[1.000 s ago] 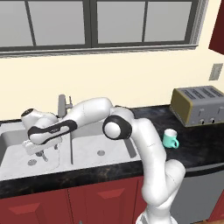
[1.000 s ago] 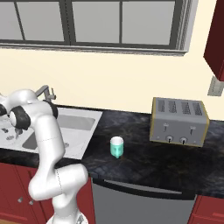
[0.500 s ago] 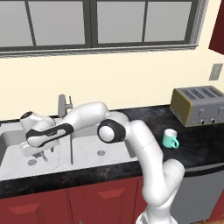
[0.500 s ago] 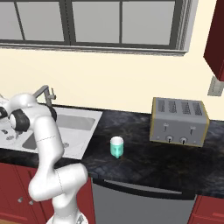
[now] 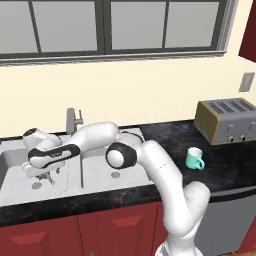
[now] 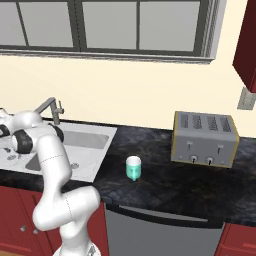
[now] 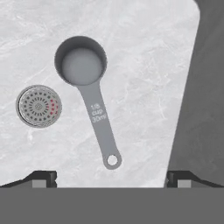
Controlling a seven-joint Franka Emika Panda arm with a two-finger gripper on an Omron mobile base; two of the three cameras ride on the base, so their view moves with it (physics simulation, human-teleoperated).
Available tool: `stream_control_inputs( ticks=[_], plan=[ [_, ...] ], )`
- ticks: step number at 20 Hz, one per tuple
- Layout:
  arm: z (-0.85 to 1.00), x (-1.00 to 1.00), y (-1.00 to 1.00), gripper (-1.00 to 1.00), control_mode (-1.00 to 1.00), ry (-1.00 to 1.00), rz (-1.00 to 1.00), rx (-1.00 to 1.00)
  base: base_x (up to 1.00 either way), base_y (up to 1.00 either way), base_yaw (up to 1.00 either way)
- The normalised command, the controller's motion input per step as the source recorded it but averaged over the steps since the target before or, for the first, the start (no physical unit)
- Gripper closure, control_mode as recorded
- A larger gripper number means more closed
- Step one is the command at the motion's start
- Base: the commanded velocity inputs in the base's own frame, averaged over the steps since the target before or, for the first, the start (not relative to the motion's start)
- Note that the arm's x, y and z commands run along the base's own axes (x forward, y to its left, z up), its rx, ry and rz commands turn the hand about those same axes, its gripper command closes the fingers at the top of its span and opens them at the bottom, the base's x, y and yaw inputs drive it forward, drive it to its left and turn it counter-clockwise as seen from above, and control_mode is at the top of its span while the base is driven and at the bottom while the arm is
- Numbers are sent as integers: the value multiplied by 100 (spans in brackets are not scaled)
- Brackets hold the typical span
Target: Move any existing items from the left basin to the right basin for drying. Then move the mug from the counter to the left basin of the sink for washing.
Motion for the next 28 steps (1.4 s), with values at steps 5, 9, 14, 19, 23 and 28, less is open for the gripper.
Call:
stream_control_inputs(
  ticks=[5,9,14,19,23,28],
  plan=[
    [-11,15,9,-100,-100,1,0,0,0,0,0],
    [-14,2,0,-100,-100,3,0,0,0,0,0],
    [-15,4,0,-100,-100,3,0,0,0,0,0],
    [-16,6,0,-100,-100,2,0,0,0,0,0],
    [-10,4,0,-100,-100,1,0,0,0,0,0],
    [-10,2,0,-100,-100,0,0,0,0,0,0]
  ],
)
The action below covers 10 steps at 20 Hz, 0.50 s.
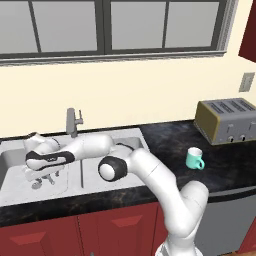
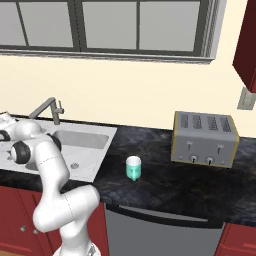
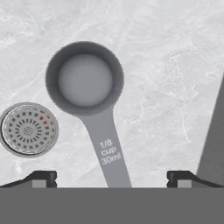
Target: Move any existing items from the left basin to the right basin for drying. Then move the mug from the counter to the left basin of the sink for washing.
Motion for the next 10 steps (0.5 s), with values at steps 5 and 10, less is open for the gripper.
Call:
stream_control_inputs(
  ticks=[5,10],
  plan=[
    [-10,4,0,-100,-100,0,0,0,0,0,0],
    [-11,4,0,-100,-100,1,0,0,0,0,0]
  ],
)
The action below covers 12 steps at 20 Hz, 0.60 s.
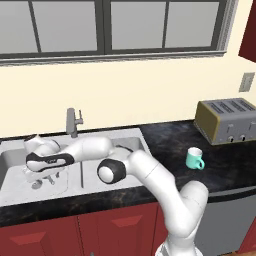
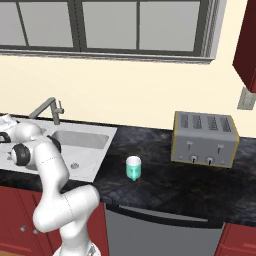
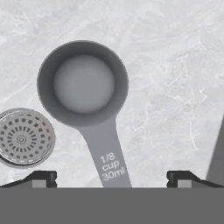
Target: Move any existing items from the left basin to the right basin for drying. Then move the mug from the counter to the left basin of the sink for washing.
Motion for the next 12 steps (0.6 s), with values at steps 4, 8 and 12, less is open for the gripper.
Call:
stream_control_inputs(
  ticks=[4,8,12],
  plan=[
    [-12,3,0,-100,-100,2,0,0,0,0,0],
    [-14,5,0,-100,-100,3,0,0,0,0,0],
    [-12,8,9,100,-100,7,0,0,0,0,0]
  ],
)
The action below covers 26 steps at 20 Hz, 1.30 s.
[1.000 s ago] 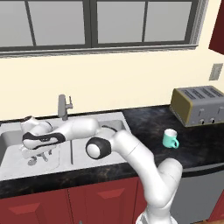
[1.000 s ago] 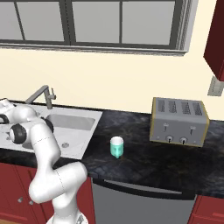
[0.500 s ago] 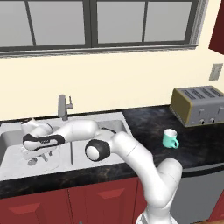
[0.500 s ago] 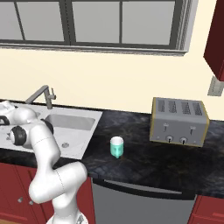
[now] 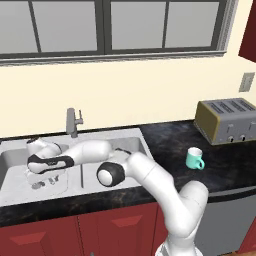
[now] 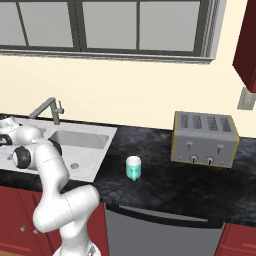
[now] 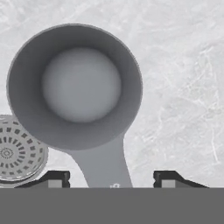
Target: Move any existing items from the left basin to the right basin for drying. Then move the mug from the counter to the left basin of the sink for washing.
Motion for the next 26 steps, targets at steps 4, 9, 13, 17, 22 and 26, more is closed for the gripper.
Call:
stream_control_inputs(
  ticks=[4,9,13,17,22,26],
  plan=[
    [0,0,3,100,-100,0,0,0,0,0,0],
    [15,-2,0,100,-100,0,0,0,0,0,0],
    [48,-10,0,100,-100,-4,0,0,0,0,0],
    [58,-10,0,100,-100,-2,0,0,0,0,0],
    [46,-21,0,100,-100,-2,0,0,0,0,0],
    [14,-48,-15,100,-100,-5,0,0,0,0,0]
  ],
)
